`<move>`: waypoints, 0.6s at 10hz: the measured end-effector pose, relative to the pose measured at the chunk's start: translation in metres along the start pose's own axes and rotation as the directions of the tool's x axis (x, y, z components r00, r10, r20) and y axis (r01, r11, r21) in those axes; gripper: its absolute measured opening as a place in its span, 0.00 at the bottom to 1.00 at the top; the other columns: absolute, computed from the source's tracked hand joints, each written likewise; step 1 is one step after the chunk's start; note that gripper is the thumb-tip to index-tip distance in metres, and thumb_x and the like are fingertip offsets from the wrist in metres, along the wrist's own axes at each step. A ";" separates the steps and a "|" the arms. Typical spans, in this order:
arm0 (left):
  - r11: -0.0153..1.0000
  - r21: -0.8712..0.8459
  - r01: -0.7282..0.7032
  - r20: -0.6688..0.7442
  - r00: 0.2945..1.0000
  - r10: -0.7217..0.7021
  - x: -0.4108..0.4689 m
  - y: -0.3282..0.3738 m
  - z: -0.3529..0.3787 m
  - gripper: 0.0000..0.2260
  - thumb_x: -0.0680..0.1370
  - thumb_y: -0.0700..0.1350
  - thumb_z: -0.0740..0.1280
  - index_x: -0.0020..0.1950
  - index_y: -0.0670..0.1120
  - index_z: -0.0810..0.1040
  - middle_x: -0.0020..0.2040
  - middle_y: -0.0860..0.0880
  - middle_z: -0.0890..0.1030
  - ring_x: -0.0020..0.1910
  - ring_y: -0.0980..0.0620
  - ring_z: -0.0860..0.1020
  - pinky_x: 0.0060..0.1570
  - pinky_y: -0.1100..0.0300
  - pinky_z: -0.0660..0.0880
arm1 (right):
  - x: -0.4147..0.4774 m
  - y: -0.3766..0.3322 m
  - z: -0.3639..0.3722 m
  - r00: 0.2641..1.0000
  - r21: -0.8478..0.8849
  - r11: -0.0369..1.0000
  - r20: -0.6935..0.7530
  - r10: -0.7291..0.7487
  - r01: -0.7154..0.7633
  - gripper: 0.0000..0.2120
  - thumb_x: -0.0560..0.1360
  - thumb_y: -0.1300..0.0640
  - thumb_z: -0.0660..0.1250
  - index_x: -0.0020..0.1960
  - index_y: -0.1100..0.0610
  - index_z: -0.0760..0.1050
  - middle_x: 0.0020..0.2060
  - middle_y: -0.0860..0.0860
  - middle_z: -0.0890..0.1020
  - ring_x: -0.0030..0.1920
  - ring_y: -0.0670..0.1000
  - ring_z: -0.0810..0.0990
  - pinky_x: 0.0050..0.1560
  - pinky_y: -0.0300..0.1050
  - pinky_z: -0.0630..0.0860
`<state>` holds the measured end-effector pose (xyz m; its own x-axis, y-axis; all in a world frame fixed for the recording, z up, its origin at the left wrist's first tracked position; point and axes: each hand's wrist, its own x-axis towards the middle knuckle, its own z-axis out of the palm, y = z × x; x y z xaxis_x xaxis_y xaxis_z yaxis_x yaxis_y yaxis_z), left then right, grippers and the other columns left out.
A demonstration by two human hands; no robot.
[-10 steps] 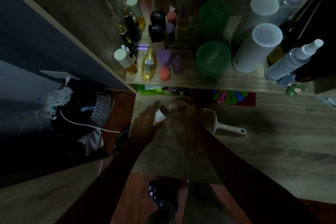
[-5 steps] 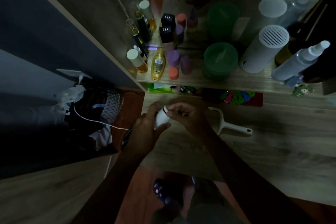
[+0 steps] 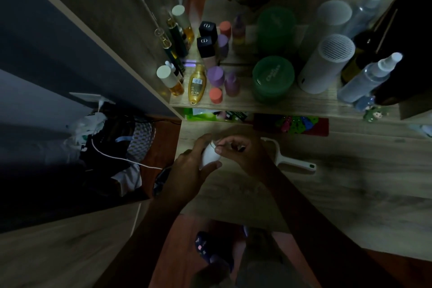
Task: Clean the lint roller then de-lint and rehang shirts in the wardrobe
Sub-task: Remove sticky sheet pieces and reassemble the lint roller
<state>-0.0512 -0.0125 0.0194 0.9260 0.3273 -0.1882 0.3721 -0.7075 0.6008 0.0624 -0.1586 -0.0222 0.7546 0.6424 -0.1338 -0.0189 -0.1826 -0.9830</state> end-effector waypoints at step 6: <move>0.999 0.034 -0.001 0.072 0.997 -0.001 -0.004 -0.006 0.004 0.29 0.78 0.52 0.69 0.77 0.49 0.64 0.58 0.44 0.83 0.52 0.48 0.80 0.40 0.72 0.65 | -0.002 0.013 -0.007 0.982 -0.063 0.986 0.099 0.159 -0.153 0.08 0.76 0.56 0.72 0.55 0.55 0.84 0.51 0.47 0.85 0.51 0.38 0.81 0.52 0.29 0.75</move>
<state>-0.0564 -0.0119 0.0139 0.9276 0.2823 -0.2445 0.3731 -0.7285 0.5745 0.0656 -0.1675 -0.0336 0.6731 0.6759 -0.3003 -0.0933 -0.3252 -0.9410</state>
